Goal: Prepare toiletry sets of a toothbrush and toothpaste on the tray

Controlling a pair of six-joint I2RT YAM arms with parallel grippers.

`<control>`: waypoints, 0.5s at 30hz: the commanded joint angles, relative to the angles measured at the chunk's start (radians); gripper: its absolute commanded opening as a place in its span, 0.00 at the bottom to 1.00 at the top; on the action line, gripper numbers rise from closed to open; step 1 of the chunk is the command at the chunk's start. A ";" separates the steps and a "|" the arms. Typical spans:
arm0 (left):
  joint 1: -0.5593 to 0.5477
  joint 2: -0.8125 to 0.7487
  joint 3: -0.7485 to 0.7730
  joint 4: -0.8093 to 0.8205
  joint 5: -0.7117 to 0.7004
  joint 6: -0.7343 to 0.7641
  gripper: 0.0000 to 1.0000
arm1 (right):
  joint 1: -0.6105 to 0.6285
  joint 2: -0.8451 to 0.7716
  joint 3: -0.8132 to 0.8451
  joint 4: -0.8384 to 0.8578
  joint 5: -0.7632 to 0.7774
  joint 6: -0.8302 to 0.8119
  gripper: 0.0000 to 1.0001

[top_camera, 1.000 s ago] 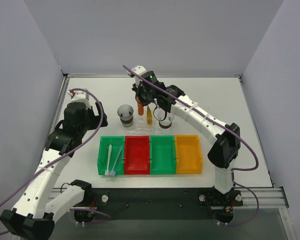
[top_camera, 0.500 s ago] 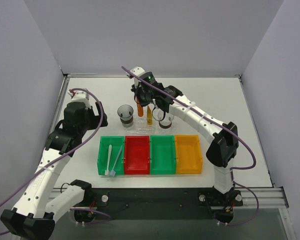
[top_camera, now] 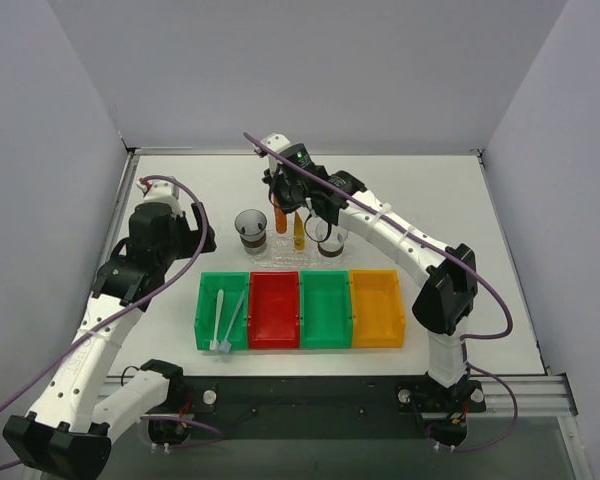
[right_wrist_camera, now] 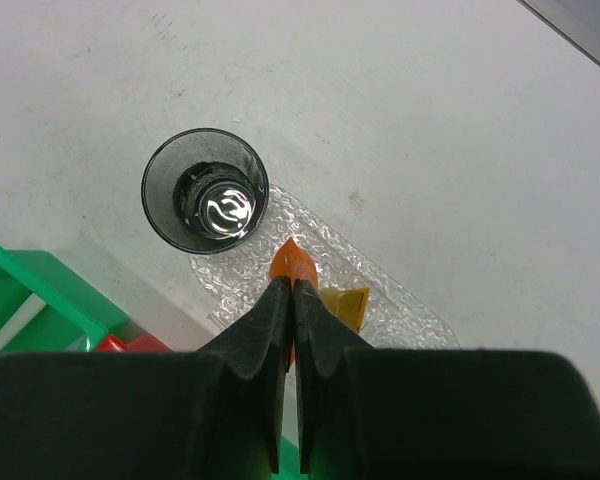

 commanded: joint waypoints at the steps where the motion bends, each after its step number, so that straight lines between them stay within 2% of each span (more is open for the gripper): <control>1: 0.008 0.004 0.005 0.071 0.016 -0.012 0.97 | -0.008 -0.057 0.034 0.001 0.029 -0.038 0.00; 15: 0.009 0.004 0.003 0.069 0.019 -0.014 0.97 | -0.008 -0.061 0.075 0.008 0.049 -0.049 0.00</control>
